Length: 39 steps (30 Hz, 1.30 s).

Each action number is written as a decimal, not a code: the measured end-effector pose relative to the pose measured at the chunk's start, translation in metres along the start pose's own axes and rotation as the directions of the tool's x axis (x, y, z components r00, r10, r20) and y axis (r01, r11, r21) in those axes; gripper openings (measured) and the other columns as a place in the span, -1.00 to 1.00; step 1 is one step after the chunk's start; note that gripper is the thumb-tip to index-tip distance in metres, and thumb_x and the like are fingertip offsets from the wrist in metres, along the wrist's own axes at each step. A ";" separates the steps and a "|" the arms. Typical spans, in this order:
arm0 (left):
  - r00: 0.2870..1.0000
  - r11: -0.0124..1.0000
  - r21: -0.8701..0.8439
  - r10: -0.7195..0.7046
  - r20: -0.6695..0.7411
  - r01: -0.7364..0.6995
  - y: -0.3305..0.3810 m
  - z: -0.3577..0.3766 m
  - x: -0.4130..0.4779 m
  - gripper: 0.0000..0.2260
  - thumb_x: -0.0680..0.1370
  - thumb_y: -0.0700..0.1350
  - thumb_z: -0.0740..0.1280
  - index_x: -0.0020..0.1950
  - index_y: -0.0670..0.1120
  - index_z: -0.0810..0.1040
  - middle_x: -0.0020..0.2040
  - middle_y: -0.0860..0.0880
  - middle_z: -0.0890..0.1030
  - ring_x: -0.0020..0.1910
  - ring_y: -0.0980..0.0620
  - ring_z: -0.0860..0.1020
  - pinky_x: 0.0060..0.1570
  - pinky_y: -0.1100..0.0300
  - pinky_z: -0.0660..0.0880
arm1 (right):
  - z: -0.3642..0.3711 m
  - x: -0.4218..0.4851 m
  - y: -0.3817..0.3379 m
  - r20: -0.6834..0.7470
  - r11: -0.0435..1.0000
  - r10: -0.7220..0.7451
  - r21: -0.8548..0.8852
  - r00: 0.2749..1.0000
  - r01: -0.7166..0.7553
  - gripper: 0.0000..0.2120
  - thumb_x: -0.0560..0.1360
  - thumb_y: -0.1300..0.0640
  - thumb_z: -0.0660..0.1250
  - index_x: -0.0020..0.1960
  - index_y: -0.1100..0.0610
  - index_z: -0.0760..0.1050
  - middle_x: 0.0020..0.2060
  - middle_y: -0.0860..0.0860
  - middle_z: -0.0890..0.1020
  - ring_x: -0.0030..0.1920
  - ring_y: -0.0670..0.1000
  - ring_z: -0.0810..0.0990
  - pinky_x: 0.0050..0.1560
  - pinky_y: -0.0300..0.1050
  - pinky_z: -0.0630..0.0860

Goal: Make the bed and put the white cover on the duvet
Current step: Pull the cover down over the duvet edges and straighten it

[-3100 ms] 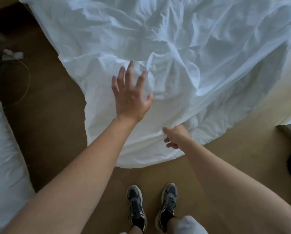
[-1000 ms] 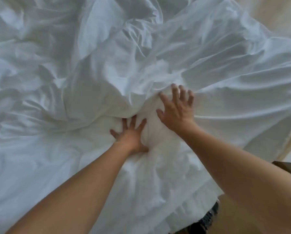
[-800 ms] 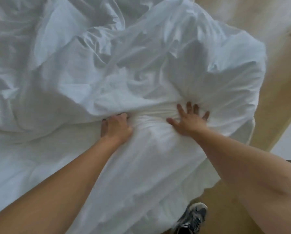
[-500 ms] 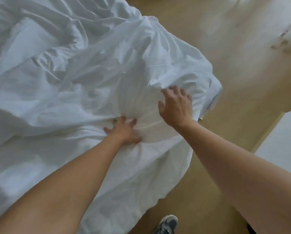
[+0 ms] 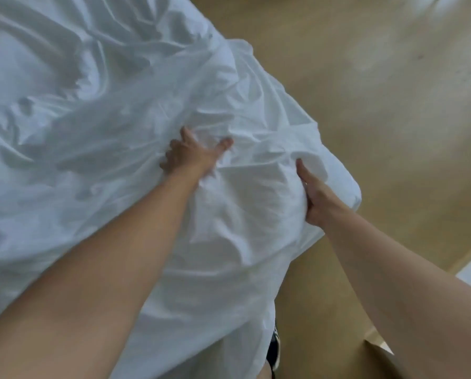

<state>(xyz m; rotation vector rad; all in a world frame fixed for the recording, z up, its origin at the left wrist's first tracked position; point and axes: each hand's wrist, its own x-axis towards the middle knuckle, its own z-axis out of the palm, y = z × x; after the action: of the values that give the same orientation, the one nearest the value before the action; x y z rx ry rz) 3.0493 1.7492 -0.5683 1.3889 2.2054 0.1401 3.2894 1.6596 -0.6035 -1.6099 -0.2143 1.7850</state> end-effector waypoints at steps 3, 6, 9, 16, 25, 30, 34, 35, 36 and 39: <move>0.997 0.992 0.114 -0.052 0.051 0.046 -0.001 -0.008 0.040 0.03 0.28 0.58 0.34 0.53 -0.08 0.35 0.53 -0.24 0.30 0.52 -0.27 0.26 0.46 -0.19 0.17 | 0.031 0.011 -0.030 -0.017 0.952 -0.201 -0.238 0.980 0.191 -0.65 0.42 0.08 0.55 0.16 0.06 0.57 0.07 0.02 0.70 0.03 0.07 0.71 0.04 0.07 0.67; 0.969 1.000 -0.007 0.031 0.244 -0.030 0.000 -0.021 0.059 -0.19 0.31 0.36 0.54 0.33 -0.19 0.55 0.31 -0.19 0.59 0.27 -0.18 0.55 0.28 0.03 0.48 | 0.040 0.010 -0.056 -0.189 0.716 -0.533 -0.620 0.825 0.321 -0.88 0.50 0.10 0.31 0.01 0.11 0.51 -0.13 -0.02 0.63 -0.06 0.05 0.61 -0.04 -0.02 0.52; 0.993 0.993 -0.037 0.114 -0.011 -0.114 0.022 -0.066 0.070 -0.31 0.37 0.25 0.56 0.27 -0.24 0.59 0.26 -0.25 0.62 0.23 -0.21 0.59 0.16 0.03 0.50 | 0.020 -0.004 -0.058 -0.406 0.709 -0.562 -0.685 0.721 0.167 -0.80 0.58 0.05 0.22 0.03 0.19 0.43 -0.25 -0.08 0.48 -0.06 0.14 0.50 -0.04 -0.07 0.29; 0.766 0.988 -0.150 -0.061 -0.641 -0.047 0.037 -0.168 0.111 -0.23 0.39 0.40 0.38 0.36 -0.15 0.46 0.37 -0.13 0.53 0.36 -0.15 0.46 0.27 0.02 0.35 | 0.105 -0.012 -0.118 -0.427 0.606 -0.780 -0.696 0.456 0.384 -0.73 0.60 -0.04 0.25 0.15 0.15 0.43 -0.15 -0.01 0.53 -0.14 0.10 0.42 -0.11 -0.15 0.22; 0.935 0.979 0.179 0.154 -0.320 -0.099 -0.006 -0.039 0.019 -0.22 0.37 0.18 0.46 0.51 -0.03 0.27 0.54 -0.24 0.20 0.47 -0.32 0.25 0.44 -0.31 0.18 | 0.106 0.030 -0.088 -0.327 0.658 -0.438 -0.752 0.837 0.051 -0.73 0.54 0.04 0.27 0.17 0.15 0.46 0.00 0.13 0.62 -0.04 0.22 0.56 -0.07 -0.02 0.42; 0.952 0.957 -0.032 0.291 0.101 -0.289 0.013 -0.011 -0.088 -0.23 0.35 0.47 0.35 0.41 0.03 0.43 0.23 -0.04 0.45 0.24 -0.13 0.45 0.27 -0.08 0.43 | 0.102 0.017 -0.087 -0.388 0.905 -0.252 -0.419 0.887 0.074 -0.47 0.45 -0.24 0.42 0.30 0.01 0.42 0.02 -0.03 0.59 0.01 0.09 0.59 -0.02 -0.08 0.42; 0.964 0.993 -0.028 0.119 0.240 -0.116 0.023 0.021 -0.101 -0.31 0.46 0.28 0.43 0.47 -0.03 0.39 0.33 -0.13 0.45 0.33 -0.20 0.43 0.35 -0.08 0.38 | 0.069 0.011 -0.078 -0.172 0.938 0.338 0.140 0.925 -0.317 -0.18 0.31 -0.63 0.19 0.26 -0.03 0.54 0.16 0.04 0.65 0.14 0.15 0.63 0.18 0.04 0.55; 0.973 0.993 -0.037 0.121 0.197 -0.116 0.026 0.024 -0.100 -0.40 0.49 0.18 0.41 0.46 -0.06 0.40 0.33 -0.14 0.46 0.31 -0.22 0.46 0.33 -0.09 0.40 | 0.059 0.013 -0.074 -0.105 0.929 0.365 0.112 0.925 -0.354 -0.23 0.36 -0.60 0.17 0.22 -0.02 0.57 0.15 0.05 0.66 0.16 0.15 0.64 0.24 0.11 0.54; 0.978 0.992 -0.042 0.124 0.167 -0.119 0.030 0.025 -0.099 -0.46 0.52 0.07 0.38 0.45 -0.08 0.40 0.33 -0.16 0.46 0.30 -0.24 0.47 0.31 -0.08 0.41 | 0.051 0.015 -0.069 -0.041 0.936 0.348 0.078 0.936 -0.345 -0.32 0.43 -0.53 0.20 0.22 -0.01 0.58 0.15 0.06 0.68 0.18 0.15 0.65 0.27 0.15 0.54; 0.988 1.000 -0.002 0.025 0.154 -0.025 0.034 0.013 -0.087 -0.56 0.56 -0.15 0.30 0.44 -0.16 0.40 0.31 -0.25 0.51 0.25 -0.29 0.52 0.21 -0.04 0.46 | 0.045 0.017 -0.064 0.142 0.970 0.244 -0.049 0.959 -0.239 -0.50 0.54 -0.30 0.33 0.31 0.01 0.57 0.17 0.02 0.69 0.18 0.08 0.67 0.24 0.04 0.58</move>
<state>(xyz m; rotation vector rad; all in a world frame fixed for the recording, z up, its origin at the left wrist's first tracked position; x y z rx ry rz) 3.1126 1.6871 -0.5349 1.3799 2.0620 0.0397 3.2739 1.7314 -0.5719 -1.5819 -0.1178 2.0999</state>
